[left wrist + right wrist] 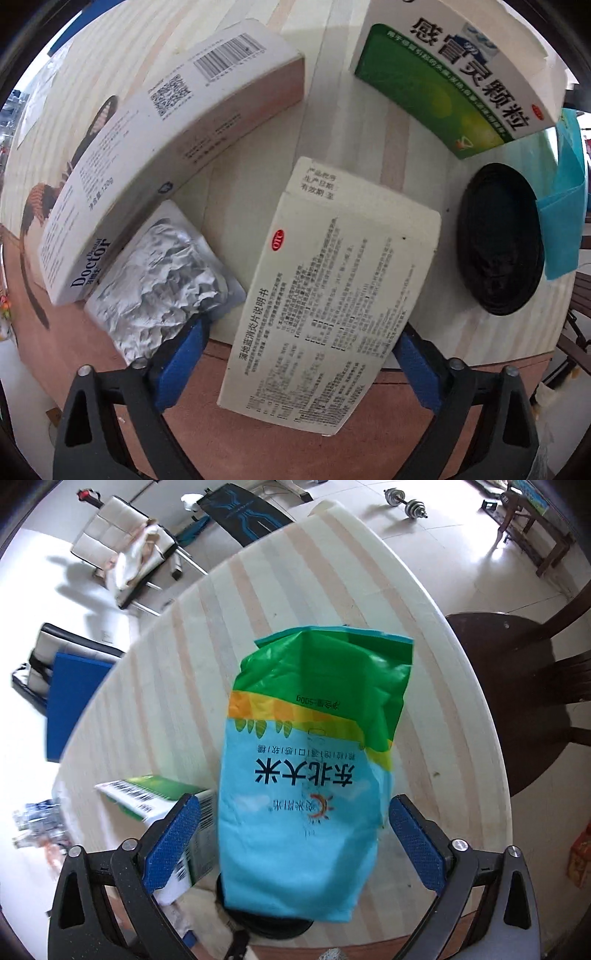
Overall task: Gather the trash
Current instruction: 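Grasp the cream medicine box with left tool while right tool grasps the blue-green rice bag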
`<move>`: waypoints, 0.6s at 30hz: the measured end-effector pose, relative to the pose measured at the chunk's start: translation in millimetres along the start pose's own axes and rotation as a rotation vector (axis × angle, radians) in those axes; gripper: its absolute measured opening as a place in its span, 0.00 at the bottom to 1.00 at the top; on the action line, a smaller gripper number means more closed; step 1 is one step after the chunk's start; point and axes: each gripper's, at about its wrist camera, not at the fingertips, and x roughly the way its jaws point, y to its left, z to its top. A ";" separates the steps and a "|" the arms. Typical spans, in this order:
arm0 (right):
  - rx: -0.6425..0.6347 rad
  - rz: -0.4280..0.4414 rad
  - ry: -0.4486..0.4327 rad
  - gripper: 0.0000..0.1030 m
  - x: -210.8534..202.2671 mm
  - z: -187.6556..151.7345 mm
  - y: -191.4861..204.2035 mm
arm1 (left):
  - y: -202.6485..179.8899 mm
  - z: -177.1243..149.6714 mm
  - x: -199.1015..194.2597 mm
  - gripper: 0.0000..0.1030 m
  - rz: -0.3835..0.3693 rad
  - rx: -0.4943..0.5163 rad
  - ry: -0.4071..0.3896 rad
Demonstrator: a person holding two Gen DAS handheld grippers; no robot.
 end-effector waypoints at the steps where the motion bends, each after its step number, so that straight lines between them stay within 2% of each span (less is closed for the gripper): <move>1: -0.004 -0.012 0.005 1.00 2.4 2.1 2.4 | -0.4 2.8 -2.1 0.80 0.000 0.009 -0.013; 2: -0.006 -0.035 0.013 1.00 6.4 4.0 4.1 | -0.8 2.2 -5.7 0.76 -0.002 0.018 -0.032; 5: -0.021 -0.094 0.018 1.00 13.6 5.1 12.6 | -2.0 1.6 -9.0 0.76 -0.018 0.005 -0.040; 8: -0.018 -0.099 0.042 0.99 21.0 1.8 6.7 | 3.1 -3.8 -11.2 0.75 -0.018 -0.018 -0.050; 9: -0.008 -0.080 0.048 0.96 23.1 0.6 4.0 | 7.2 -8.3 -13.1 0.75 -0.020 -0.025 -0.056; 10: -0.004 -0.089 0.044 0.83 23.5 -0.9 1.8 | 12.7 -15.5 -15.3 0.75 -0.022 -0.032 -0.063; 16: -0.025 -0.054 -0.035 0.63 8.3 -21.2 -9.5 | 39.7 -38.3 -38.0 0.75 -0.017 -0.093 -0.126; 18: -0.043 -0.029 -0.040 0.60 0.6 -31.4 -11.9 | 47.3 -49.3 -48.5 0.75 -0.019 -0.121 -0.150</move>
